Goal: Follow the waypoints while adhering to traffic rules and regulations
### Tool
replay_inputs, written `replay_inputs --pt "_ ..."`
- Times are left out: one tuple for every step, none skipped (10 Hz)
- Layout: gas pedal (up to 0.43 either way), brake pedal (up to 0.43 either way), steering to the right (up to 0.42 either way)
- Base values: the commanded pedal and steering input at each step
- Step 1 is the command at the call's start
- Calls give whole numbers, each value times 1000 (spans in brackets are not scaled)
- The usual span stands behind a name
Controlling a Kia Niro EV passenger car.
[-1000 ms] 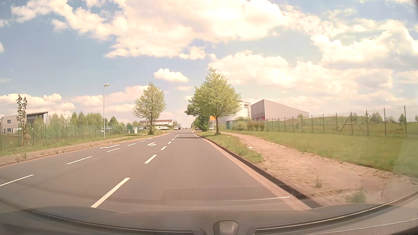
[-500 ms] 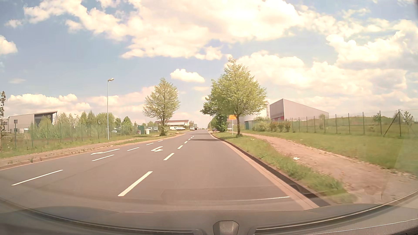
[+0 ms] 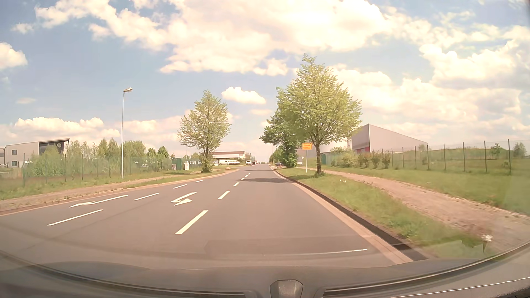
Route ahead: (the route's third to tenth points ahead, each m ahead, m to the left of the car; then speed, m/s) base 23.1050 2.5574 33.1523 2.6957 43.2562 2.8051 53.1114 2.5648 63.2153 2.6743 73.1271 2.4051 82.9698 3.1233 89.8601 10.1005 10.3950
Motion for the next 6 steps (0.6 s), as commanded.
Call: replay_inputs --pt "110 0 0" --pt "98 0 1" --pt "98 0 1" --pt "98 0 0" --pt "98 0 -1" --pt "110 0 -1"
